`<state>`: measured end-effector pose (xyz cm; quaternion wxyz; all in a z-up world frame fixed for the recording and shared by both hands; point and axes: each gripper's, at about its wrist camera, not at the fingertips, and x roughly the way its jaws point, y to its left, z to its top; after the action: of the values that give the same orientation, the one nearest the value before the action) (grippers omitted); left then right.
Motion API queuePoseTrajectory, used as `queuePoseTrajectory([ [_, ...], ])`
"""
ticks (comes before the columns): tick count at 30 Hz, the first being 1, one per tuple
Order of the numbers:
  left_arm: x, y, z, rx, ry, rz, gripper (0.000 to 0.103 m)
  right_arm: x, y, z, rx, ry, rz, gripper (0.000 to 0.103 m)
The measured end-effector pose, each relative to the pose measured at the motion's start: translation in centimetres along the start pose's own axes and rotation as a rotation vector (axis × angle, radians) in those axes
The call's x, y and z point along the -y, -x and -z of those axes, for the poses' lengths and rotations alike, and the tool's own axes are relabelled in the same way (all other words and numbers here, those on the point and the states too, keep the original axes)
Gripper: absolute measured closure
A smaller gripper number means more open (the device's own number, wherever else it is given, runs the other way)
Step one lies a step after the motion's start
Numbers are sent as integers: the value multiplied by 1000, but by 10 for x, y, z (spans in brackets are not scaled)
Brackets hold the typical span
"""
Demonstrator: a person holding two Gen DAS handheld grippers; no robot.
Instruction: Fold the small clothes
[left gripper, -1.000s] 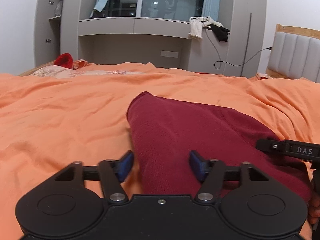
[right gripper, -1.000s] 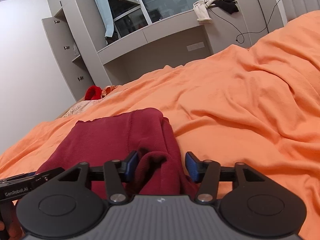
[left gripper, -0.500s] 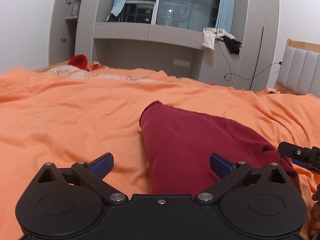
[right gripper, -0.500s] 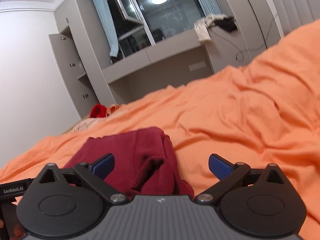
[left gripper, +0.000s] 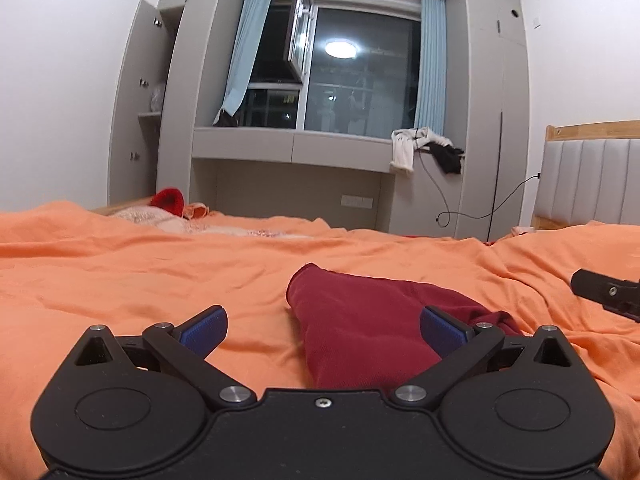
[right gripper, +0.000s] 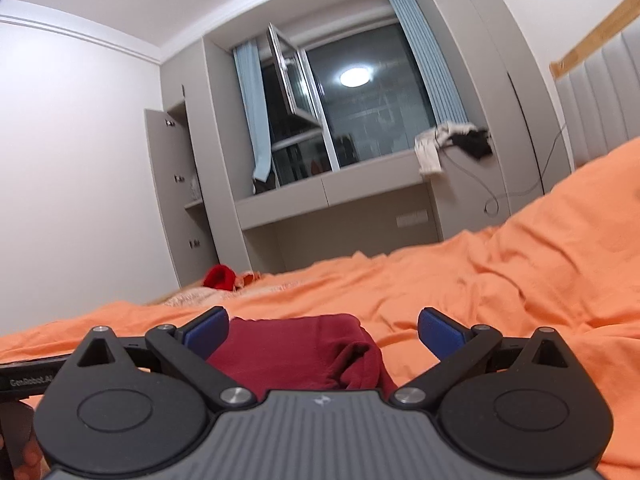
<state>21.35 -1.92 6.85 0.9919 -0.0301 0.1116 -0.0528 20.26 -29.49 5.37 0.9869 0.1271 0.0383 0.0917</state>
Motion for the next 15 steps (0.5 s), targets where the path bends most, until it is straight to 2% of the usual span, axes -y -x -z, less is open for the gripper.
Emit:
queuePoseTrajectory([
  [8,4,53,12,36,-9,30,1,-25,67,17,59,101,28,0],
  [15,3,96,39,27,-36,33,1,-40,106,36,18,140,60,0],
])
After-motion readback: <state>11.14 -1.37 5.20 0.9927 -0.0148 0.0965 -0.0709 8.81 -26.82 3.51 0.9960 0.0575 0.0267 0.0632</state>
